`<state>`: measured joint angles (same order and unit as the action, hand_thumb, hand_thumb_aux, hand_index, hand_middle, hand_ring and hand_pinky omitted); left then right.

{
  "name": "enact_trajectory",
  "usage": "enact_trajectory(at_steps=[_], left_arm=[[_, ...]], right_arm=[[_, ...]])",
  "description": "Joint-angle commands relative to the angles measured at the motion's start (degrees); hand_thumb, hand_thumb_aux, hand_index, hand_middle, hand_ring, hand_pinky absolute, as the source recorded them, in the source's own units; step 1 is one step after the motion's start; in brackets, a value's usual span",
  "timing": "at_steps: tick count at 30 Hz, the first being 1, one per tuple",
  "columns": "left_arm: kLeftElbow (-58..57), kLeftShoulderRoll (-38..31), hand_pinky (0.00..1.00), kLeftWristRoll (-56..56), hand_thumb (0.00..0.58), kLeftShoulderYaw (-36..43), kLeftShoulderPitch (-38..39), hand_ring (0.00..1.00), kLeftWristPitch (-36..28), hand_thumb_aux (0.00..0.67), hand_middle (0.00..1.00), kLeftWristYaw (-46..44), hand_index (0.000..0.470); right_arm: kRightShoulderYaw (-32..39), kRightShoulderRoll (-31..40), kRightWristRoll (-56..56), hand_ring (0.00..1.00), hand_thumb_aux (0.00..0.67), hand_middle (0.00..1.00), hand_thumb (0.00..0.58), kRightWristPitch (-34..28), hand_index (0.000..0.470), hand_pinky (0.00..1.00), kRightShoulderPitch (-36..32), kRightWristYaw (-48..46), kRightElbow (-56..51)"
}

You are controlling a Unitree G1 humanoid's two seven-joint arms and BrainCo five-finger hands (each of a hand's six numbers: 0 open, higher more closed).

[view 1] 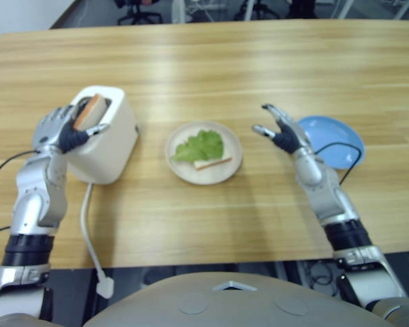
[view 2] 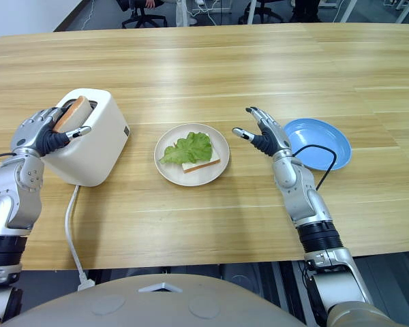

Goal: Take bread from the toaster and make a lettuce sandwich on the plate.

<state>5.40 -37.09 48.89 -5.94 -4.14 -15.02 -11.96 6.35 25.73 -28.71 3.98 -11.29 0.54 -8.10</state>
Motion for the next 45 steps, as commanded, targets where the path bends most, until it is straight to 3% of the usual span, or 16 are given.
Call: enact_trajectory(at_steps=[1, 2, 3, 5, 6, 14, 22, 26, 29, 33, 37, 41, 45], left_arm=[[-1.1, -0.6, 0.0, -1.0, 0.172, 1.0, 0.3, 0.0, -0.8, 0.108, 0.0, -0.5, 0.074], [-1.4, -0.6, 0.37, -1.2, 0.58, 0.9, 0.3, 0.37, -0.7, 0.67, 0.37, -0.3, 0.46], [-1.4, -0.6, 0.69, -1.4, 0.58, 0.9, 0.4, 0.69, -0.8, 0.67, 0.69, -0.1, 0.46], [-1.0, -0.3, 0.69, -2.3, 0.58, 0.2, 0.5, 0.69, -0.5, 0.67, 0.69, 0.8, 0.46], [-0.5, -0.3, 1.0, -2.8, 0.58, -0.1, 0.5, 1.0, -0.4, 0.67, 1.0, 1.4, 0.46], [6.5, 0.2, 1.0, -5.3, 0.58, -3.1, -0.6, 1.0, 2.3, 0.67, 1.0, 8.9, 0.46], [24.0, 1.8, 1.0, -6.4, 0.58, -12.3, -1.1, 1.0, 11.5, 0.67, 1.0, 22.5, 0.46], [29.0, 5.4, 1.0, -16.3, 0.58, -13.1, -2.9, 1.0, 15.0, 0.67, 1.0, 20.8, 0.46], [29.1, 10.5, 1.0, -25.9, 0.58, -8.4, -5.1, 1.0, 14.8, 0.67, 1.0, 16.5, 0.46], [22.3, 16.8, 1.0, -34.2, 0.58, 1.3, -7.1, 1.0, 14.0, 0.67, 1.0, 9.1, 0.46], [7.6, 23.1, 1.0, -42.5, 0.58, 7.8, -10.9, 1.0, 12.3, 0.67, 1.0, 1.4, 0.46], [-4.3, 23.9, 1.0, -45.9, 0.58, 10.0, -17.0, 1.0, 11.7, 0.67, 1.0, -5.1, 0.46], [-18.4, 22.6, 1.0, -45.7, 0.58, 12.1, -24.2, 1.0, 15.2, 0.67, 1.0, -10.5, 0.46]], right_arm=[[-0.8, 0.5, 0.3, 0.0, 0.0, 0.0, 0.0, -0.1, 0.0, 0.0, 0.8, 0.3, -0.2], [-0.8, 0.5, 0.3, 0.0, 0.0, 0.0, 0.0, -0.1, 0.0, 0.0, 0.9, 0.3, -0.2], [-0.8, 0.5, 0.3, 0.0, 0.0, 0.0, 0.0, -0.1, 0.0, 0.0, 0.8, 0.3, -0.3], [-0.8, 0.5, 0.3, 0.0, 0.0, 0.0, 0.0, -0.1, 0.0, 0.0, 0.8, 0.3, -0.3], [-0.7, 0.5, 0.2, 0.0, 0.0, 0.0, 0.0, -0.1, 0.0, 0.0, 0.8, 0.3, -0.4], [-0.4, 0.5, -0.1, 0.0, 0.0, 0.0, 0.0, 0.0, 0.0, 0.0, 1.1, 0.9, -1.0], [-0.3, 0.5, -0.1, 0.0, 0.0, 0.0, 0.0, 0.0, 0.0, 0.0, 1.1, 1.1, -1.5], [-0.4, 0.4, 0.2, 0.0, 0.0, 0.0, 0.0, 0.2, 0.0, 0.0, 0.8, 1.4, -2.2], [-1.1, 0.4, 0.8, 0.0, 0.0, 0.0, 0.0, 0.5, 0.0, 0.0, 0.3, 2.0, -3.4], [-2.4, 0.3, 1.9, 0.0, 0.0, 0.0, 0.0, 1.1, 0.0, 0.0, -0.3, 3.4, -5.2], [-4.2, 0.5, 3.4, 0.0, 0.0, 0.0, 0.0, 2.1, 0.0, 0.0, -1.2, 4.6, -7.4], [-5.5, 0.9, 4.2, 0.0, 0.0, 0.0, 0.0, 3.2, 0.0, 0.0, -2.5, 5.3, -9.0], [-5.7, 0.7, 4.2, 0.0, 0.0, 0.0, 0.0, 3.6, 0.0, 0.0, -3.0, 6.0, -10.2]])
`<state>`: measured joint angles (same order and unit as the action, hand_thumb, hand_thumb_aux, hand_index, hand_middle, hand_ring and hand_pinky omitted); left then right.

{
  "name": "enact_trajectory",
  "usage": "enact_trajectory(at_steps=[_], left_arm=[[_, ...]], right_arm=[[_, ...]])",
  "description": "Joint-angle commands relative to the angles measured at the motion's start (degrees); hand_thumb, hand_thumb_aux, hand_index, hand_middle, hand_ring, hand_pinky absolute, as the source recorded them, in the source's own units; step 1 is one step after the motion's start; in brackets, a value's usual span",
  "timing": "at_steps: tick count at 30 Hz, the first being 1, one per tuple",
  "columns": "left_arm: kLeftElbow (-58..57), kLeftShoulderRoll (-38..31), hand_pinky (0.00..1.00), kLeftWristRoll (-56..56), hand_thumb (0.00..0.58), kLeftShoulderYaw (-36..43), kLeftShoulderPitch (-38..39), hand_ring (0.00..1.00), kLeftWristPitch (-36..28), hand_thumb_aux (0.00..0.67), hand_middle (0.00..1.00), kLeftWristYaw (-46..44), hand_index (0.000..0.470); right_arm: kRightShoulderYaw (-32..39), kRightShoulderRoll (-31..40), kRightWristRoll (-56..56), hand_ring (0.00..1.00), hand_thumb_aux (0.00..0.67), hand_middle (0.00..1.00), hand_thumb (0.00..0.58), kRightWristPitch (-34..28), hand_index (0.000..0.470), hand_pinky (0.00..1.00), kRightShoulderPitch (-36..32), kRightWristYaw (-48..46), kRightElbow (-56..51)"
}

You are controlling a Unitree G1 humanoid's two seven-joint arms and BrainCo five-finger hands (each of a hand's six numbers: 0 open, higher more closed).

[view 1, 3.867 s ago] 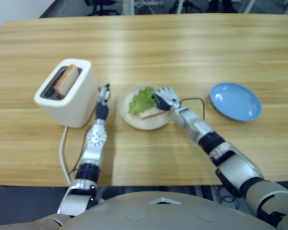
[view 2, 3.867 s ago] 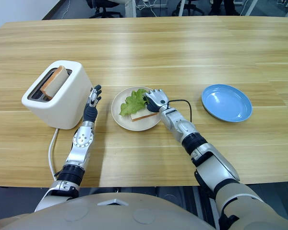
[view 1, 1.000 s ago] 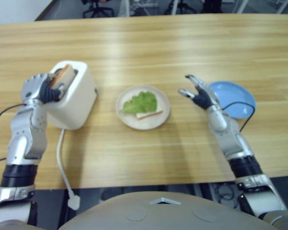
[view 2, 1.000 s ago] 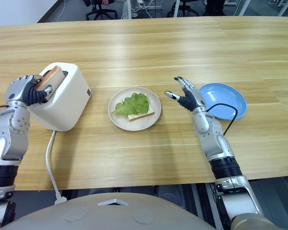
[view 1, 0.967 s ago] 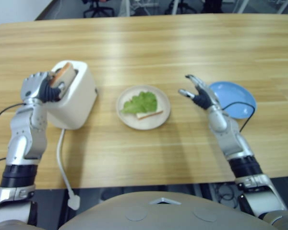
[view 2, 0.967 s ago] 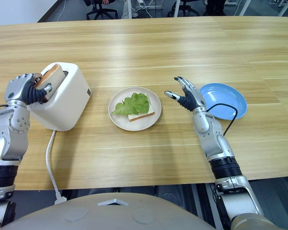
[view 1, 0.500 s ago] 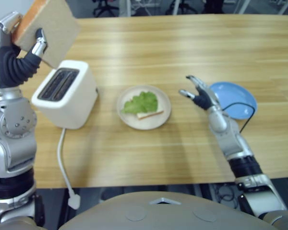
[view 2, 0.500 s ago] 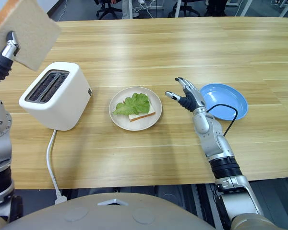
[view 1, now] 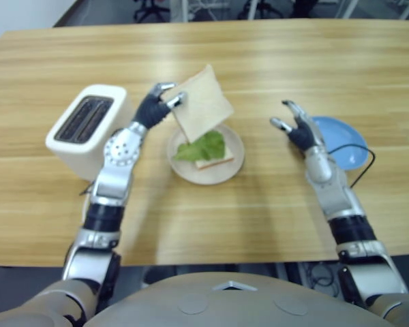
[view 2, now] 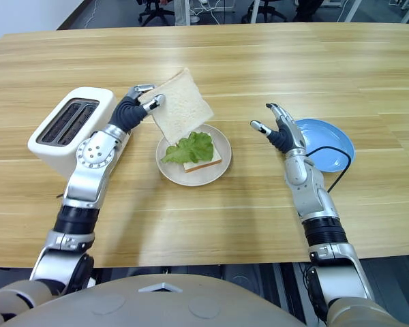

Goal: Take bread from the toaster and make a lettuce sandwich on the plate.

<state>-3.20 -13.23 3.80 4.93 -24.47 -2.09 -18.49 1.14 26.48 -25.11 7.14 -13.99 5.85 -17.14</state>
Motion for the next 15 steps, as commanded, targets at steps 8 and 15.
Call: enact_trajectory(at_steps=[8, 15], left_arm=[[-42.1, 0.6, 1.0, 0.0, 0.58, 1.8, -17.3, 1.0, 11.5, 0.67, 1.0, -9.7, 0.46], [-57.8, 2.7, 1.0, 2.3, 0.58, 3.0, -22.0, 1.0, 17.1, 0.67, 1.0, -10.3, 0.46]], right_arm=[[1.1, -1.4, 0.3, 0.0, 0.0, 0.0, 0.0, 1.2, 0.0, 0.0, -0.6, 1.1, -2.7], [1.7, -1.1, 0.0, 0.0, 0.0, 0.0, 0.0, 1.4, 0.0, 0.0, -1.1, 0.9, -3.3]])
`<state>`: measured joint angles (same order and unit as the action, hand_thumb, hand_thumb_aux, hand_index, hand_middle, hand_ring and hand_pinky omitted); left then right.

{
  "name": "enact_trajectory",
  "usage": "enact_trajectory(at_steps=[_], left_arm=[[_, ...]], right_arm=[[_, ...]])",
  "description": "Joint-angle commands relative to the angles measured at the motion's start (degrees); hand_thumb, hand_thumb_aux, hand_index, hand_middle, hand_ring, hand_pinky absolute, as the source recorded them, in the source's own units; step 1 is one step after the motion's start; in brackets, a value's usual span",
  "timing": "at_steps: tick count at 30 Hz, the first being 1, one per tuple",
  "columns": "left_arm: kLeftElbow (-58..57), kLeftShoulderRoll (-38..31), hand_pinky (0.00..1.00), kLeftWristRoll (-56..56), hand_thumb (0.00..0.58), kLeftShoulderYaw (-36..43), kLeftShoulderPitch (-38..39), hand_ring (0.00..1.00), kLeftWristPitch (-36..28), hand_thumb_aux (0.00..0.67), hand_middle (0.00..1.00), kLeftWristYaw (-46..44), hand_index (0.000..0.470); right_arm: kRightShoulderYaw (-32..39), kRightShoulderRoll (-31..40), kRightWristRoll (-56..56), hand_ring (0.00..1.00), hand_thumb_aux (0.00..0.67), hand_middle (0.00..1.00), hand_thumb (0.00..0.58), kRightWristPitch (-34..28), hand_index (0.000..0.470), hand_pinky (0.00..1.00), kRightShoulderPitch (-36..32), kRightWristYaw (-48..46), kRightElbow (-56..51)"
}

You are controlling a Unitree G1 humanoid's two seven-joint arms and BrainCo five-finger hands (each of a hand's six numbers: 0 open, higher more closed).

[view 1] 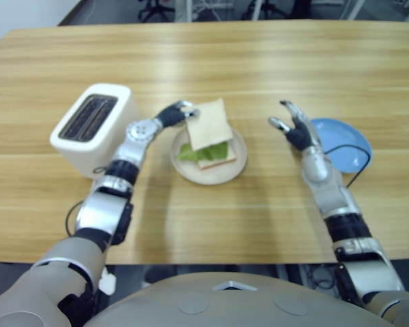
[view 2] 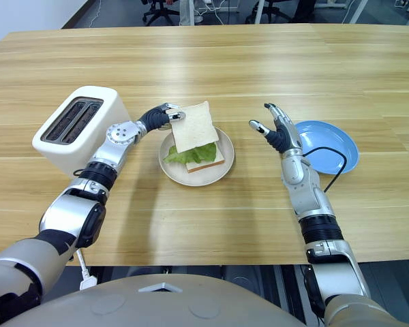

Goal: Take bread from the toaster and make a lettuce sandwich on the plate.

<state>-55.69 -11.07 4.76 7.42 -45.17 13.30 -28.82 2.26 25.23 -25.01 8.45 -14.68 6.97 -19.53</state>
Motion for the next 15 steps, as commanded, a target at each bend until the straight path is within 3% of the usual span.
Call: enact_trajectory(at_steps=[1, 15], left_arm=[[-6.6, 0.8, 1.0, 1.6, 0.58, 0.7, -1.6, 1.0, 2.2, 0.67, 1.0, 0.1, 0.46], [-15.9, 2.6, 1.0, 8.2, 0.58, 3.4, -3.9, 1.0, 4.4, 0.67, 1.0, 6.1, 0.46]], right_arm=[[0.7, 0.1, -0.2, 0.0, 0.0, 0.0, 0.0, 0.1, 0.0, 0.0, -0.4, -0.3, -0.9], [6.4, 0.1, -4.5, 0.0, 0.0, 0.0, 0.0, 0.9, 0.0, 0.0, 0.1, -1.8, 2.8]])
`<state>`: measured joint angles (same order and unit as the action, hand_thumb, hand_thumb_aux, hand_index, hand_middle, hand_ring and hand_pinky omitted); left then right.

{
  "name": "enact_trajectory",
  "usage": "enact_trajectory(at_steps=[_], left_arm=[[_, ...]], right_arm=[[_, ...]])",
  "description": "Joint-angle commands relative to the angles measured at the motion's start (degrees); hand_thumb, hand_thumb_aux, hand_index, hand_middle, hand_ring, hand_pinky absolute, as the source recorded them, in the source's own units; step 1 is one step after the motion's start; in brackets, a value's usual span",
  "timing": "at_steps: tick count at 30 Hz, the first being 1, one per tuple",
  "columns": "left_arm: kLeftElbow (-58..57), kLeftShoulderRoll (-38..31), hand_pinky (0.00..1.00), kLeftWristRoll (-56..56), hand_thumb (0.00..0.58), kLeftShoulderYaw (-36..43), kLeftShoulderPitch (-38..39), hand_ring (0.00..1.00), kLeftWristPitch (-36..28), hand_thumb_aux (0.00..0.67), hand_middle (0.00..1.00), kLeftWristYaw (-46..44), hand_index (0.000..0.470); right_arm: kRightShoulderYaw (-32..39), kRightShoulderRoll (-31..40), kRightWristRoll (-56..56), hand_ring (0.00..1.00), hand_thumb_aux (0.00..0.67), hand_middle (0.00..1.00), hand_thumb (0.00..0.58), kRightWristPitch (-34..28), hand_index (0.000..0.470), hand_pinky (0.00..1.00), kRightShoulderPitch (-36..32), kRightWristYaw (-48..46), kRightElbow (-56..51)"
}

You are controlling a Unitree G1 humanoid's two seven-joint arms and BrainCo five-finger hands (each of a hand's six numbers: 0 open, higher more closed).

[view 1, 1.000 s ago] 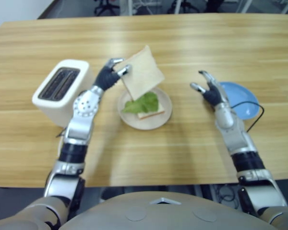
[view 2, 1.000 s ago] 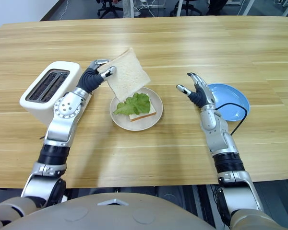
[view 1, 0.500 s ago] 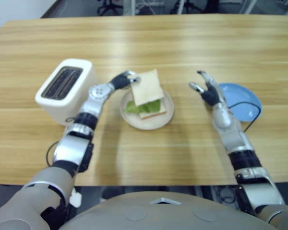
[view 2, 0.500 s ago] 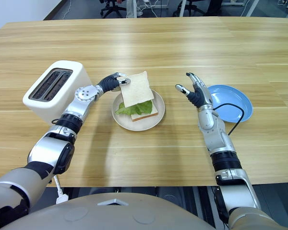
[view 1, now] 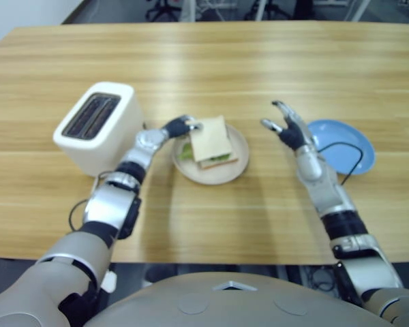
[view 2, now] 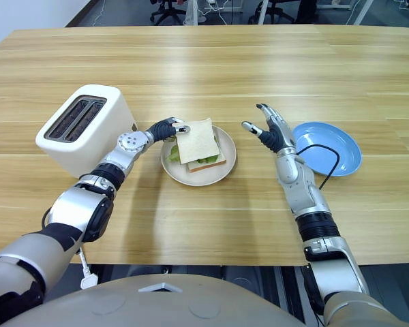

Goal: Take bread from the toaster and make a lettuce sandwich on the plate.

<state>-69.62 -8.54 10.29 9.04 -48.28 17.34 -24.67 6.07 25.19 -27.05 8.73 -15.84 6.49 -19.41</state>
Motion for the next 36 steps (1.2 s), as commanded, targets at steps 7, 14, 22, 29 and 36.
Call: enact_trajectory(at_steps=[7, 14, 22, 29, 36], left_arm=[[-3.6, 0.5, 1.0, 7.0, 0.58, 4.7, -1.1, 1.0, 0.3, 0.67, 1.0, 5.6, 0.46], [-5.2, 1.7, 1.0, 11.6, 0.58, 8.2, -1.7, 1.0, -1.0, 0.67, 1.0, 8.7, 0.46], [-6.1, 2.3, 1.0, 13.6, 0.58, 9.6, -2.1, 1.0, -2.1, 0.67, 1.0, 10.1, 0.46], [-6.0, 2.4, 1.0, 13.9, 0.58, 10.0, -2.5, 1.0, -1.9, 0.67, 1.0, 10.7, 0.46], [-6.0, 2.3, 1.0, 14.6, 0.58, 9.8, -2.7, 1.0, -1.6, 0.67, 1.0, 11.9, 0.46]], right_arm=[[11.6, 0.8, -10.5, 0.0, 0.0, 0.0, 0.0, 1.6, 0.0, 0.0, 4.2, -5.8, 10.2], [17.0, 2.1, -18.4, 0.0, 0.0, 0.0, 0.0, 0.4, 0.0, 0.0, 4.1, -8.1, 11.8], [20.9, 4.7, -24.9, 0.0, 0.0, 0.0, 0.0, 1.6, 0.0, 0.0, 1.6, -9.7, 8.6], [29.3, 5.6, -32.8, 0.0, 0.0, 0.0, 0.0, 2.4, 0.0, 0.0, 0.9, -14.2, 3.7], [34.3, 4.3, -38.9, 0.0, 0.0, 0.0, 0.0, 2.1, 0.0, 0.0, 1.9, -18.4, 2.9]])
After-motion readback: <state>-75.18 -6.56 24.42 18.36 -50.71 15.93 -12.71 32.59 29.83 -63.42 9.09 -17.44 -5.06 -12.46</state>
